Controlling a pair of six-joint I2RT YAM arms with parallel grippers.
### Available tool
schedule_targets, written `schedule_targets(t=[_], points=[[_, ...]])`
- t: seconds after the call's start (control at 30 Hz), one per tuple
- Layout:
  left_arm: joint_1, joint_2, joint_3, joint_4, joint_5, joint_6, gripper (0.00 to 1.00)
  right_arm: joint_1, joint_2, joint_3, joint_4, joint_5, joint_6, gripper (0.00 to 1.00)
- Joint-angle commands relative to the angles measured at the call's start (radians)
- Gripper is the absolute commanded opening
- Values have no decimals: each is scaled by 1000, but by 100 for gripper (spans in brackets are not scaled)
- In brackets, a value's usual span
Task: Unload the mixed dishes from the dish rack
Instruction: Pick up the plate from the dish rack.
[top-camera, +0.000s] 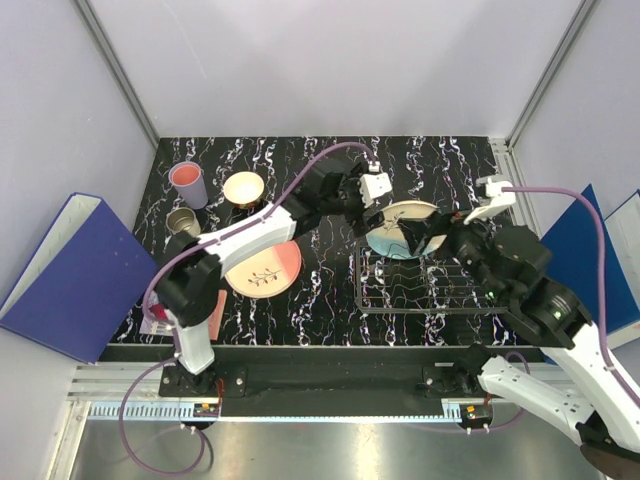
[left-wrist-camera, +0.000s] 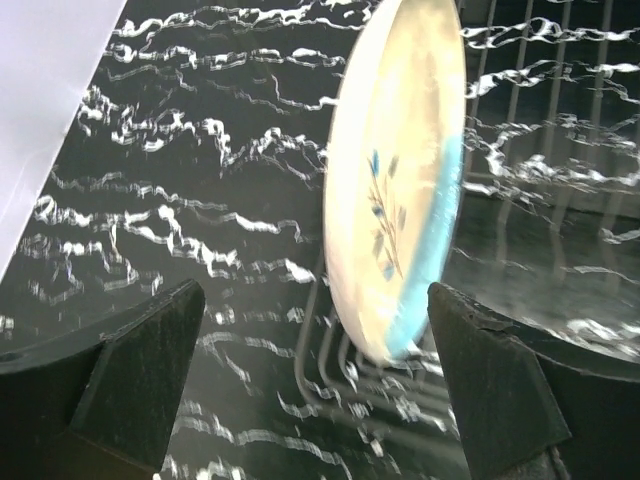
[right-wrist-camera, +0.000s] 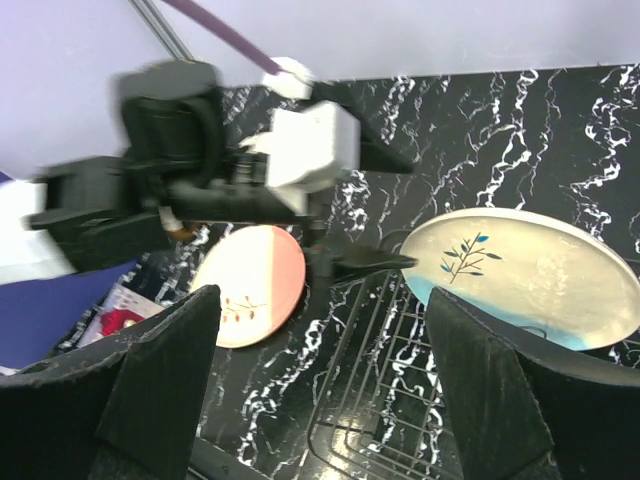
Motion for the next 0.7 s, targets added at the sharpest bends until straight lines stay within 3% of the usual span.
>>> schedule_targets(t=[0.0, 0.07, 0.27, 0.4, 0.43, 0.5, 0.53, 0.67], points=[[1, 82, 90, 187, 78, 29, 99, 3, -70, -6, 11, 25, 46, 90], [1, 106, 87, 277, 100, -23, 99, 3, -70, 1, 8, 28, 45, 90], [3, 182, 113, 282, 141, -40, 94, 3, -41, 18, -11, 42, 23, 90], [3, 180, 89, 305, 169, -60, 71, 3, -31, -5, 1, 54, 22, 90], [3, 179, 78, 308, 170, -62, 58, 3, -29, -8, 4, 53, 22, 90], [3, 171, 72, 307, 167, -60, 46, 3, -27, -15, 12, 54, 23, 90], [3, 169, 66, 302, 163, -55, 35, 2, -27, -17, 14, 54, 22, 90], [3, 151, 66, 285, 166, -37, 10, 3, -26, -23, 21, 59, 20, 90]])
